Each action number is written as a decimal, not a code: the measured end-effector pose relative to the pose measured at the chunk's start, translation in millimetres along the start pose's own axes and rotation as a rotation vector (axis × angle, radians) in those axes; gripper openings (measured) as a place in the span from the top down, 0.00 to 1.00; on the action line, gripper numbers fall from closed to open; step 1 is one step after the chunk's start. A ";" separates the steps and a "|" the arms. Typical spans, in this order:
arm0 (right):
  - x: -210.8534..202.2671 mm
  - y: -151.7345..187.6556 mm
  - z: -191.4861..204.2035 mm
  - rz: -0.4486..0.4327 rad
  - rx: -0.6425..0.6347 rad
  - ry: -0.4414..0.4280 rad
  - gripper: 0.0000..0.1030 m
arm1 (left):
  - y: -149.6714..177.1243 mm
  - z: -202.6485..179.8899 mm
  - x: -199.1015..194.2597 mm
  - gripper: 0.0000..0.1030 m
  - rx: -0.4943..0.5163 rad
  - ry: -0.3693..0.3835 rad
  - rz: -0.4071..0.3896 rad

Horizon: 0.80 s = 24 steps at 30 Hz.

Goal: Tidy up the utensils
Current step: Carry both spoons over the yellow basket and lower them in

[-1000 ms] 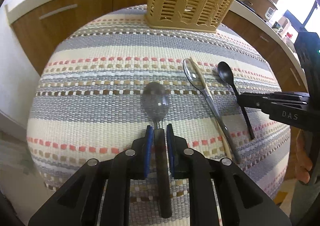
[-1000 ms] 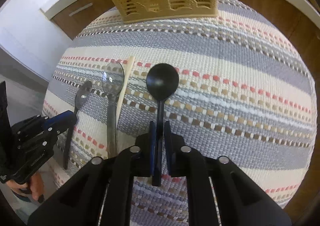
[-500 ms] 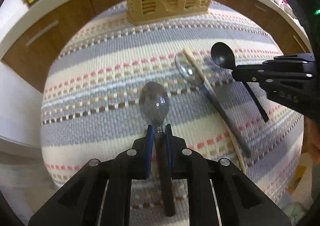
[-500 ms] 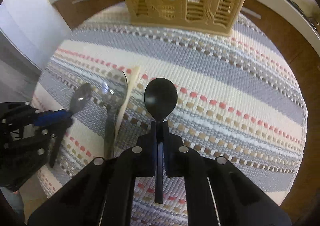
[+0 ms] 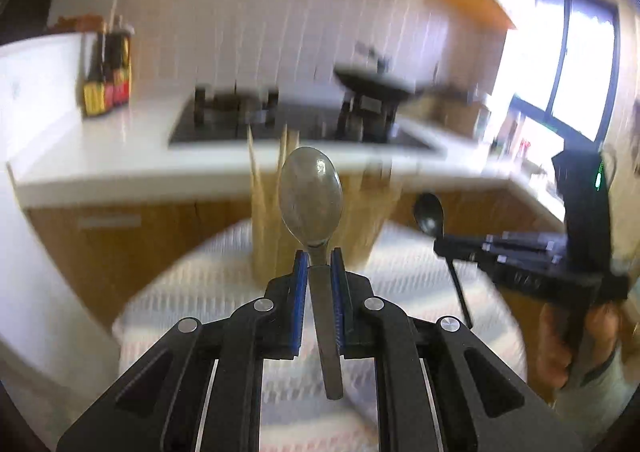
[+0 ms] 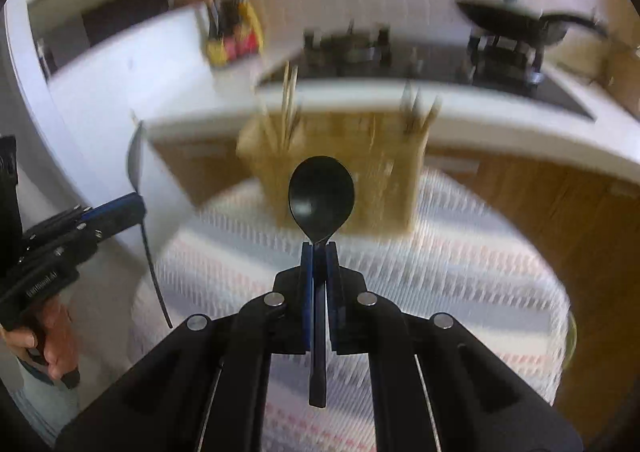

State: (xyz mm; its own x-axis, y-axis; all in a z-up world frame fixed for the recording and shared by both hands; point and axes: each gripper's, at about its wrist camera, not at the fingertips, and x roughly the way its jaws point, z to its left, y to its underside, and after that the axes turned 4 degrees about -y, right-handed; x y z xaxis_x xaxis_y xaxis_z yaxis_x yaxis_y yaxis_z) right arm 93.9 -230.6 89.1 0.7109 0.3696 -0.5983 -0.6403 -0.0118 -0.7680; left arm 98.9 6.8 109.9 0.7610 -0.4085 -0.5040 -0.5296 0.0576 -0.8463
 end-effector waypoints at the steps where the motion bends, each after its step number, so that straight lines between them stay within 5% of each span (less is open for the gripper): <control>1: -5.3 -7.3 -4.9 -0.029 0.004 -0.002 0.96 | -10.7 0.0 -2.4 0.90 -0.011 0.012 -0.045; 4: -19.0 -30.4 -16.8 -0.138 0.017 -0.008 0.96 | -35.6 -0.1 -4.9 0.90 -0.029 0.007 -0.160; 12: -9.4 -80.1 -41.5 -0.342 0.077 0.003 0.96 | -74.8 -10.3 15.6 0.90 -0.010 -0.034 -0.282; 24: 56.2 -91.0 -36.8 -0.470 -0.055 0.098 0.96 | -77.6 0.4 76.5 0.90 0.020 -0.104 -0.334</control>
State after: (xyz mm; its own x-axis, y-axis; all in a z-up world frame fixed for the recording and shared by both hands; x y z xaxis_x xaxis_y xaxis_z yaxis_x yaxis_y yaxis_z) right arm 202.8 -242.9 117.0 0.9452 0.2578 -0.2004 -0.2289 0.0852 -0.9697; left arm 198.4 -28.5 136.9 0.9258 -0.3126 -0.2125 -0.2381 -0.0454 -0.9702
